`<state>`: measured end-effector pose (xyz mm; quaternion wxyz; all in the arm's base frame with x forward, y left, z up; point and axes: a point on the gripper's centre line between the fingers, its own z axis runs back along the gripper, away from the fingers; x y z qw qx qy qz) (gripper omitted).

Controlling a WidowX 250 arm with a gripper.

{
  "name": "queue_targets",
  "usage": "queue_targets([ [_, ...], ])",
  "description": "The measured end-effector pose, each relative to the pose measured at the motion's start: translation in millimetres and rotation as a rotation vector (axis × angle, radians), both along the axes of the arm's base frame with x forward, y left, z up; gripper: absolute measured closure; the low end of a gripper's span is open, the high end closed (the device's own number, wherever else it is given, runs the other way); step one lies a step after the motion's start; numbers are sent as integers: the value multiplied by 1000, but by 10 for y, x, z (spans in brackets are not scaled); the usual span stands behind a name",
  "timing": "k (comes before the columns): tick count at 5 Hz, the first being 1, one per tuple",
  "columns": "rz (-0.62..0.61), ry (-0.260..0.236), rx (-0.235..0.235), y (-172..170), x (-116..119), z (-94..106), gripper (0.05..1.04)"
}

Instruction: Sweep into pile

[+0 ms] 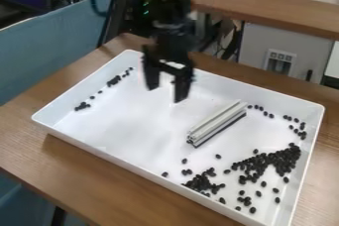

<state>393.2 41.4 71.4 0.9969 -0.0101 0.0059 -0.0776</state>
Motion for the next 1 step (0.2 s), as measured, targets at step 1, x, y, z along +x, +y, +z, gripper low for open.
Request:
queue_targets([
  [1,86,82,47,517,-265,11,83],
])
